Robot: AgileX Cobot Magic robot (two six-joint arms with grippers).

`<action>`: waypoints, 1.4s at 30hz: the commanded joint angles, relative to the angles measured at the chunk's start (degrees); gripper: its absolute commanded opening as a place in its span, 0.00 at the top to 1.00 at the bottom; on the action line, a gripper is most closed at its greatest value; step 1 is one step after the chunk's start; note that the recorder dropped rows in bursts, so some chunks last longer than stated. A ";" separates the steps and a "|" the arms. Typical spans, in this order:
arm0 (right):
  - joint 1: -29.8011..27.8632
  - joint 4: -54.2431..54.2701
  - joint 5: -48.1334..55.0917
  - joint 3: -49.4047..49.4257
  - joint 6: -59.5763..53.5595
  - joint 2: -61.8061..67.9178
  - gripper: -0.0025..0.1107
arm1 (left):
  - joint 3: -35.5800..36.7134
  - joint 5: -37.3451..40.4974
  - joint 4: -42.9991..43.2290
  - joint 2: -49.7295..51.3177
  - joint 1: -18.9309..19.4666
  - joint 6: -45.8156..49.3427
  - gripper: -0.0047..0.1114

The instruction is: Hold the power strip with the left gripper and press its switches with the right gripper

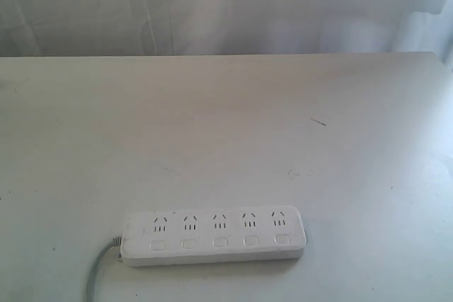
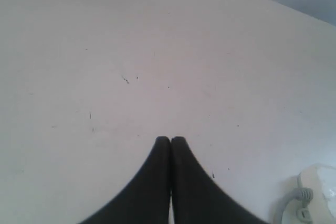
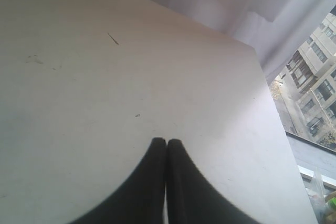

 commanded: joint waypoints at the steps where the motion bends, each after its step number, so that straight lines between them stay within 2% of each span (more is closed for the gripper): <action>1: -0.29 -0.03 -0.41 0.08 0.29 -0.26 0.98 | 0.17 -1.43 -0.41 -0.54 0.05 0.52 0.96; 19: -0.29 -0.03 -0.41 0.08 0.29 -0.26 0.98 | 0.17 0.18 0.87 -0.54 0.05 2.63 0.96; 21: -0.29 -0.03 -0.41 0.08 0.29 -0.26 0.98 | 0.17 1.85 2.60 -0.54 0.05 11.66 0.96; 22: -0.29 -0.03 -0.41 0.08 0.29 -0.26 0.98 | 0.17 1.85 2.78 -0.54 0.05 21.45 0.96; 24: -0.29 -0.03 -0.41 0.08 0.29 -0.26 0.98 | 0.17 1.85 2.78 -0.54 -0.09 32.93 0.96; 26: -0.29 -0.03 -0.41 0.08 0.29 -0.26 0.98 | 0.17 1.85 2.67 -0.54 -2.14 38.24 0.96; 29: -0.29 -0.03 -0.41 0.08 0.29 -0.26 0.98 | 0.17 1.94 1.10 -0.54 -4.72 33.81 0.96; 32: -0.29 -0.03 -0.41 0.08 0.29 -0.26 0.98 | 0.17 3.18 -2.72 -0.54 -4.59 28.12 0.96; 35: -0.29 -0.03 -0.41 0.08 0.29 -0.26 0.98 | 0.17 3.56 -2.72 -0.54 -4.58 29.95 0.96; 38: -0.29 -0.03 -0.41 0.08 0.29 -0.26 0.98 | 0.17 3.12 -2.72 -0.54 -4.58 36.13 0.96; 42: -0.29 -0.03 -0.41 0.08 0.29 -0.26 0.98 | 0.17 3.01 -2.72 -0.54 -4.58 36.91 0.96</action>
